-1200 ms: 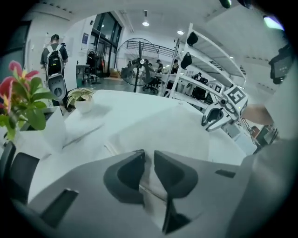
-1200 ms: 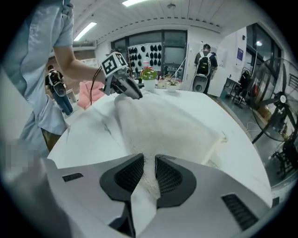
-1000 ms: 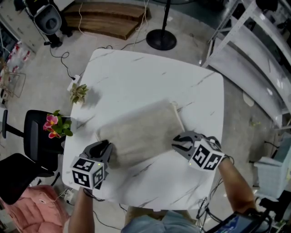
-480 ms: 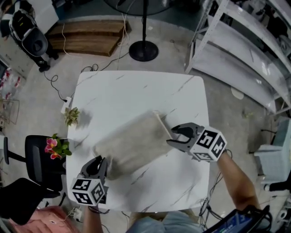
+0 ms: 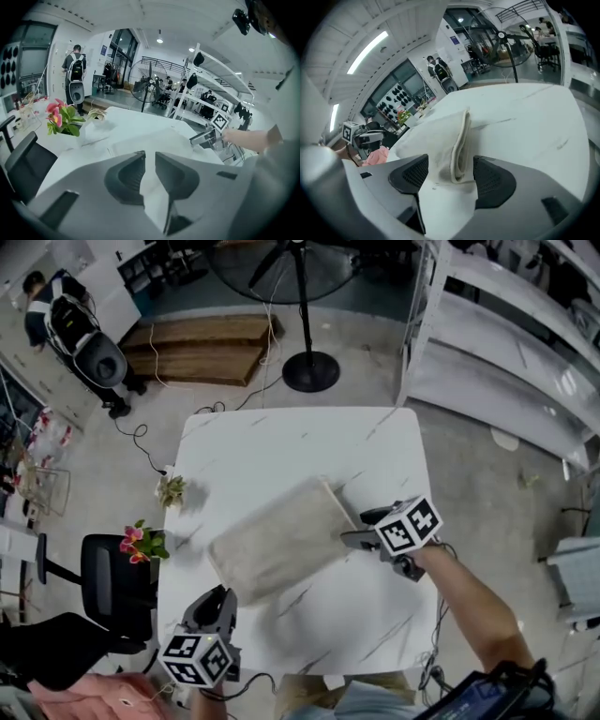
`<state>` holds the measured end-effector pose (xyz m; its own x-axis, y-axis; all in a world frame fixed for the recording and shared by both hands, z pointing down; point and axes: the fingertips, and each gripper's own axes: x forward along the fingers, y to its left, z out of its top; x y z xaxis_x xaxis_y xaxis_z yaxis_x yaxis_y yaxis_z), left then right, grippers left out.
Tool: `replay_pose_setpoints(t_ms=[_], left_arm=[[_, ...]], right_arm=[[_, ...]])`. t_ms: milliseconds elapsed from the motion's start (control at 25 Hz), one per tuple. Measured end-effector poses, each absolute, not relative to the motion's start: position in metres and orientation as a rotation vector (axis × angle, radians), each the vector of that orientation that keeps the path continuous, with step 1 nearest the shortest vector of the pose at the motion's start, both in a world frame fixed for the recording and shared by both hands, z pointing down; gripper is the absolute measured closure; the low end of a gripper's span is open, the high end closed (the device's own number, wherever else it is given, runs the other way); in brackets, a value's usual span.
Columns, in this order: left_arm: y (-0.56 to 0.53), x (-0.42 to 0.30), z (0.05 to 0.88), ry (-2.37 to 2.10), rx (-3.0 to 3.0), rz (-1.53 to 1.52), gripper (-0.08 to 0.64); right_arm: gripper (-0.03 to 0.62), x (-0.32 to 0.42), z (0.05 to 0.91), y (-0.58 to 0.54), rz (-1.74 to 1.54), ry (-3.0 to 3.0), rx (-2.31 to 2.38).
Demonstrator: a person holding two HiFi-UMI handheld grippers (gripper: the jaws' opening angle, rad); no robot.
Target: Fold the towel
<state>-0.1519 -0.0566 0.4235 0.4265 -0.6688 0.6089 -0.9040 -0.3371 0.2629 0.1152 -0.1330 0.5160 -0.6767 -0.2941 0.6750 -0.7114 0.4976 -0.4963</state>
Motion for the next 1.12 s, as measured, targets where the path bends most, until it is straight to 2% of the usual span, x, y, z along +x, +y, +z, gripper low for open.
replay_pose_setpoints(t_ms=[80,240,400,440,480,640,800,1120], left_arm=[[-0.049,-0.152,0.423,-1.323,2.114,0.527,0.492],[-0.039,-0.159,0.429,-1.298,2.118,0.507,0.492],[-0.032,-0.172,0.439,-1.237,2.113,0.467,0.492],[-0.031,-0.178,0.44,-1.224,2.114,0.461,0.492],[-0.03,-0.185,0.44,-1.214,2.115,0.456,0.492],[-0.028,-0.211,0.438,-1.199,2.128,0.437,0.492],[-0.026,-0.228,0.427,-1.189,2.154,0.409,0.492],[-0.014,-0.269,0.413,-1.227,2.181,0.371,0.492]], right_arm=[[0.279,0.112,0.528,-0.127,1.159,-2.185,0.802],[0.307,0.103,0.531,-0.128,1.395,-2.156,0.828],[0.412,0.093,0.532,-0.125,1.775,-2.104,0.822],[0.45,0.092,0.532,-0.124,1.822,-2.098,0.843],[0.46,0.095,0.53,-0.124,1.826,-2.102,0.89],[0.472,0.106,0.503,-0.127,1.57,-2.137,1.101],[0.474,0.086,0.465,-0.134,1.191,-2.165,1.127],[0.476,-0.014,0.401,-0.128,0.551,-2.175,0.973]])
